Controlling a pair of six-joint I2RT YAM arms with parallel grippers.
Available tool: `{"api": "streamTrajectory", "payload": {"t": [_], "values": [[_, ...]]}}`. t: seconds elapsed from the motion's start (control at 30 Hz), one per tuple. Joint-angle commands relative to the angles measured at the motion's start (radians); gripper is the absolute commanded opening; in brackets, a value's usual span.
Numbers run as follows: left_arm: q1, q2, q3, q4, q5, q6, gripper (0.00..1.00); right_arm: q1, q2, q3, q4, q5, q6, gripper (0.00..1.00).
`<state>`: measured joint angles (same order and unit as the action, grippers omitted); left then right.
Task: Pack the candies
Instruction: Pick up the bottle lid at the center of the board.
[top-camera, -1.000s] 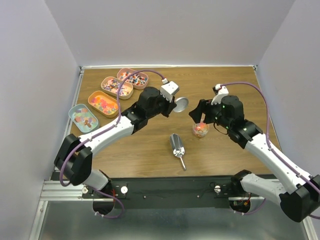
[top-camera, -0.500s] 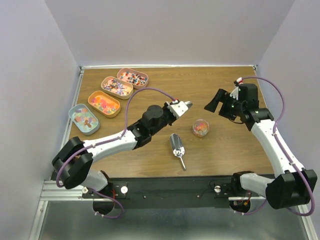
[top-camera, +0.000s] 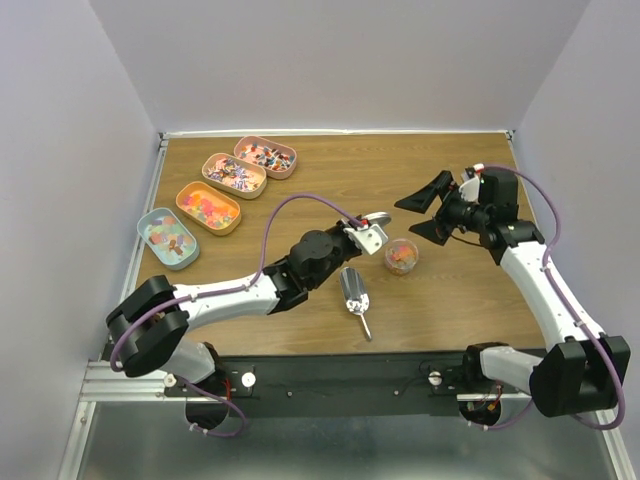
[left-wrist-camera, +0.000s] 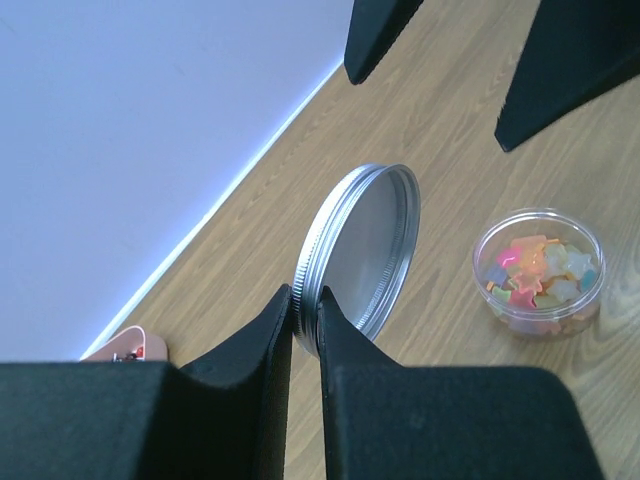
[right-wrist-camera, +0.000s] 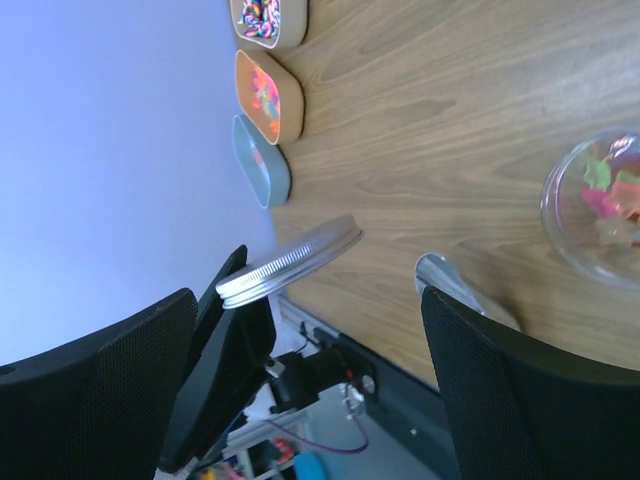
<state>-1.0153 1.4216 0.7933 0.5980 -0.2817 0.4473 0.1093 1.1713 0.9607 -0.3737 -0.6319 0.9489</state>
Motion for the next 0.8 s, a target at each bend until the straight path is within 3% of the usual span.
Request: {"api": "streamTrajectory", "payload": {"t": [0.0,0.27,0.57,0.77], "values": [[-0.019,0.030,0.018,0.072,-0.073,0.039,0.00,-0.003,-0.067,-0.056,0.087,-0.048,0.177,0.98],[-0.054,0.057,0.011,0.167,-0.154,0.117,0.00,0.009,-0.113,-0.132,0.179,-0.048,0.359,0.97],[-0.114,0.079,-0.006,0.253,-0.223,0.194,0.00,0.078,-0.065,-0.132,0.239,0.001,0.442,0.94],[-0.146,0.099,-0.017,0.304,-0.274,0.246,0.00,0.142,-0.015,-0.131,0.263,0.034,0.476,0.87]]}}
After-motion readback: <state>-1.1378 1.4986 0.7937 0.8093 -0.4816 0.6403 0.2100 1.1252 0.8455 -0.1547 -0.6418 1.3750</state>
